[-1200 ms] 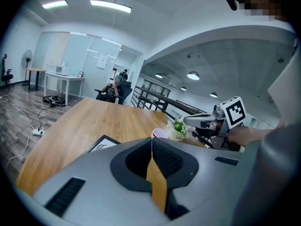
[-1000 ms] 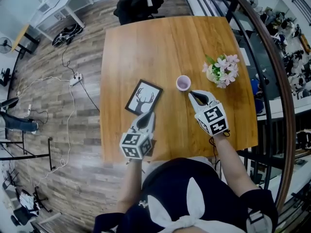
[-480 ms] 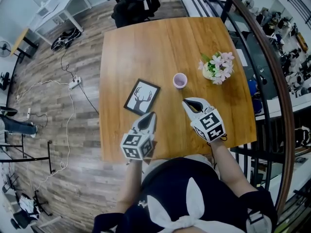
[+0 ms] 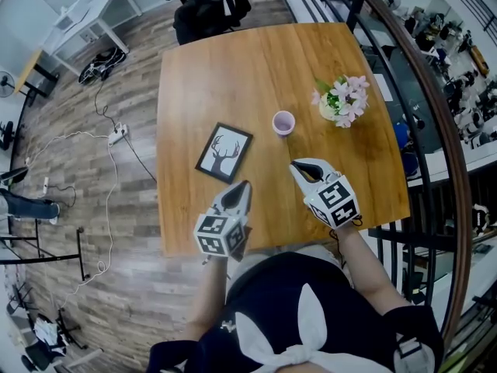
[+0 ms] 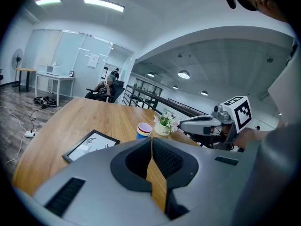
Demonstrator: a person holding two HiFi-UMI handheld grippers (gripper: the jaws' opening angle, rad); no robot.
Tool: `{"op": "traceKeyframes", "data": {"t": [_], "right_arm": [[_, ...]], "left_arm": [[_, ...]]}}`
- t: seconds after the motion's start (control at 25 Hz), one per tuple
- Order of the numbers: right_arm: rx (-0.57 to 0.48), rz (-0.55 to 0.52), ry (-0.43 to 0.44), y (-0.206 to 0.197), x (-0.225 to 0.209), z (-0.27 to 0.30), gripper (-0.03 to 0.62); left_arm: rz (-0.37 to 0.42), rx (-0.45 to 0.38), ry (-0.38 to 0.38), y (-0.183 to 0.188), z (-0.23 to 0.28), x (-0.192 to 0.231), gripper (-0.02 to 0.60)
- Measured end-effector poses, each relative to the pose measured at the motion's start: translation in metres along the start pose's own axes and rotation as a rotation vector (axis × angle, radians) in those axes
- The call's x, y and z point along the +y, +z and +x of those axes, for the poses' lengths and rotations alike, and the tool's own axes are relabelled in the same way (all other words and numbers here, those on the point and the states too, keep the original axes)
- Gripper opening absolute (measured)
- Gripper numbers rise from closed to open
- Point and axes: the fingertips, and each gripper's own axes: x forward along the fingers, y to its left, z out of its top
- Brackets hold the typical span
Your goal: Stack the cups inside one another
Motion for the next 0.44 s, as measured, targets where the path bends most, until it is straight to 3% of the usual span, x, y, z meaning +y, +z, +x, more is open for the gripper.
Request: {"op": "traceKeyframes", "data": {"t": [0.44], "right_arm": [[0.013, 0.017, -0.024, -0.011, -0.001, -0.013, -0.003]], "left_arm": [[0.008, 0.029, -0.024, -0.021, -0.004, -0.007, 0.023]]}}
